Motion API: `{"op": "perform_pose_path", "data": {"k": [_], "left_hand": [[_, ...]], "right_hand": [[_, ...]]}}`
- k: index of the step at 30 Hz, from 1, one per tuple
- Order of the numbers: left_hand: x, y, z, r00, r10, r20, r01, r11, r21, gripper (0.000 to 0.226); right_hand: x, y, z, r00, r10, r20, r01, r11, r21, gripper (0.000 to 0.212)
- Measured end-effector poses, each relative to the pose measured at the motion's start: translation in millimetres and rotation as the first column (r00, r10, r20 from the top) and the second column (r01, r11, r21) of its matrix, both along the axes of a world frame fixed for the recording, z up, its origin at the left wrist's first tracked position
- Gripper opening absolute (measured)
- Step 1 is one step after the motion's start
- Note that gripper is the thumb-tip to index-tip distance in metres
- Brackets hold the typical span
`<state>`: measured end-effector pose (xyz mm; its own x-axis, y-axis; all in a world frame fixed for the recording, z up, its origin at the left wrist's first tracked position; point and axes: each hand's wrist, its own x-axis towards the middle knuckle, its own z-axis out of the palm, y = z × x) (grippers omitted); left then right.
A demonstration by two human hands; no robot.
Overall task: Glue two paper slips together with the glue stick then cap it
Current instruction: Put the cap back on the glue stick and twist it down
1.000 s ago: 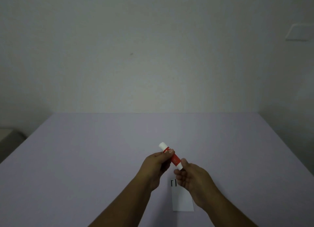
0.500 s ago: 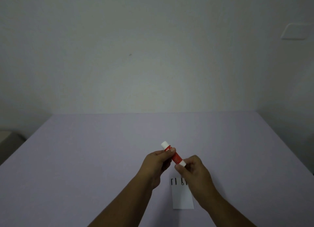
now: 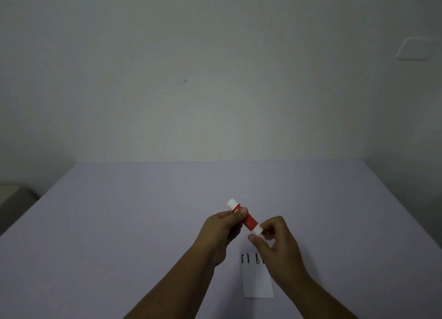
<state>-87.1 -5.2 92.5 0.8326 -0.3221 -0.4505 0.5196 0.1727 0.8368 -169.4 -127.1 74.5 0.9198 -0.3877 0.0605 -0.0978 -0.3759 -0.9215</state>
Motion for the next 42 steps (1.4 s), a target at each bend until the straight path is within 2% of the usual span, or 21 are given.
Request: {"op": "perform_pose_path", "data": {"k": [2, 3, 5, 7, 9, 11, 13, 15, 17, 20, 23, 25, 27, 28, 29, 31, 34, 36, 39, 40, 42], "left_hand": [[0.3, 0.3, 0.1, 1.0, -0.011, 0.003, 0.011, 1.0, -0.008, 0.044], [0.3, 0.5, 0.2, 1.0, -0.014, 0.003, 0.014, 1.0, -0.009, 0.043], [0.1, 0.5, -0.4, 1.0, -0.015, 0.005, 0.015, 1.0, 0.0, 0.04], [-0.7, -0.4, -1.9, 1.0, -0.01, 0.009, 0.01, 1.0, 0.008, 0.035], [-1.4, -1.6, -2.7, 1.0, -0.003, 0.007, 0.003, 1.0, 0.017, 0.037], [-2.0, -1.8, -3.0, 1.0, 0.0, 0.0, 0.0, 1.0, 0.018, 0.041], [-1.8, -0.7, -3.5, 1.0, -0.006, 0.003, 0.006, 1.0, 0.009, 0.04], [-1.8, 1.2, -3.0, 1.0, -0.003, 0.006, 0.003, 1.0, 0.009, 0.04], [-1.8, 2.2, -3.5, 1.0, -0.001, 0.012, 0.001, 1.0, 0.017, 0.038], [-4.4, 2.8, -3.1, 1.0, -0.006, 0.019, 0.006, 1.0, 0.021, 0.035], [-6.2, 4.7, -4.1, 1.0, -0.006, 0.022, 0.006, 1.0, 0.025, 0.033], [-6.1, 6.4, -3.7, 1.0, -0.008, 0.024, 0.008, 1.0, 0.014, 0.036], [-5.9, 8.0, -3.2, 1.0, -0.008, 0.022, 0.007, 1.0, 0.011, 0.039], [-6.4, 8.6, -3.2, 1.0, -0.008, 0.022, 0.008, 1.0, 0.013, 0.038], [-6.7, 8.8, -3.3, 1.0, -0.01, 0.026, 0.009, 1.0, 0.016, 0.038], [-7.5, 8.5, -3.9, 0.999, -0.011, 0.033, 0.011, 1.0, 0.021, 0.04], [-7.6, 7.5, -4.5, 1.0, -0.003, 0.02, 0.002, 0.999, 0.033, 0.043], [-6.2, 8.7, -4.7, 1.0, 0.009, 0.017, -0.01, 1.0, 0.029, 0.042], [-4.2, 11.5, -5.6, 1.0, 0.014, 0.012, -0.014, 1.0, 0.027, 0.033], [-4.2, 11.6, -6.2, 1.0, 0.014, 0.012, -0.015, 0.999, 0.03, 0.032], [-4.6, 10.8, -7.2, 1.0, 0.021, 0.015, -0.022, 0.999, 0.035, 0.029]], "right_hand": [[2.3, 1.2, 8.5, 0.991, 0.07, -0.113, -0.022, 0.925, 0.38, 0.022], [4.0, 1.0, 10.4, 0.98, 0.116, -0.159, 0.003, 0.799, 0.601, 0.025], [4.7, -1.0, 11.7, 0.971, 0.116, -0.209, 0.08, 0.667, 0.741, 0.029], [3.1, 0.9, 7.6, 0.99, 0.059, -0.125, 0.024, 0.82, 0.571, 0.023], [1.1, 0.6, -0.6, 1.0, 0.01, -0.024, -0.005, 0.981, 0.193, 0.014], [0.6, -0.7, -5.6, 1.0, -0.007, 0.017, 0.008, 0.998, -0.056, 0.024], [1.3, -0.8, -3.5, 0.999, 0.028, -0.04, -0.024, 0.995, 0.097, 0.023], [2.6, 0.1, 0.6, 0.989, 0.091, -0.12, -0.017, 0.861, 0.508, 0.021], [1.5, -1.5, 0.2, 0.988, 0.083, -0.131, 0.022, 0.76, 0.65, 0.023], [-3.1, -0.3, -3.1, 1.0, 0.011, 0.0, -0.011, 0.946, 0.323, 0.007], [-3.2, 1.2, -8.6, 0.999, -0.005, 0.032, 0.005, 1.0, -0.011, 0.023], [-1.3, 3.2, -3.6, 0.998, 0.031, -0.055, -0.022, 0.987, 0.161, 0.024], [0.7, 4.2, -1.2, 0.986, 0.105, -0.128, -0.026, 0.864, 0.503, 0.022], [0.5, 3.9, -2.1, 0.984, 0.113, -0.135, -0.015, 0.817, 0.577, 0.024], [-0.2, 4.5, -2.3, 0.986, 0.114, -0.124, -0.024, 0.823, 0.567, 0.022], [-1.8, 6.5, -4.5, 0.997, 0.058, -0.058, -0.035, 0.939, 0.341, 0.009], [-1.1, 8.6, -9.8, 1.0, 0.007, -0.012, -0.006, 0.998, 0.055, 0.019], [1.3, 10.6, -6.5, 0.998, 0.027, -0.06, -0.016, 0.985, 0.173, 0.016], [3.8, 10.7, -0.1, 0.985, 0.077, -0.156, 0.031, 0.804, 0.593, 0.019], [3.2, 9.8, -0.2, 0.984, 0.075, -0.159, 0.04, 0.785, 0.619, 0.021], [0.7, 10.1, -1.2, 0.992, 0.052, -0.114, 0.012, 0.864, 0.503, 0.016]]}}
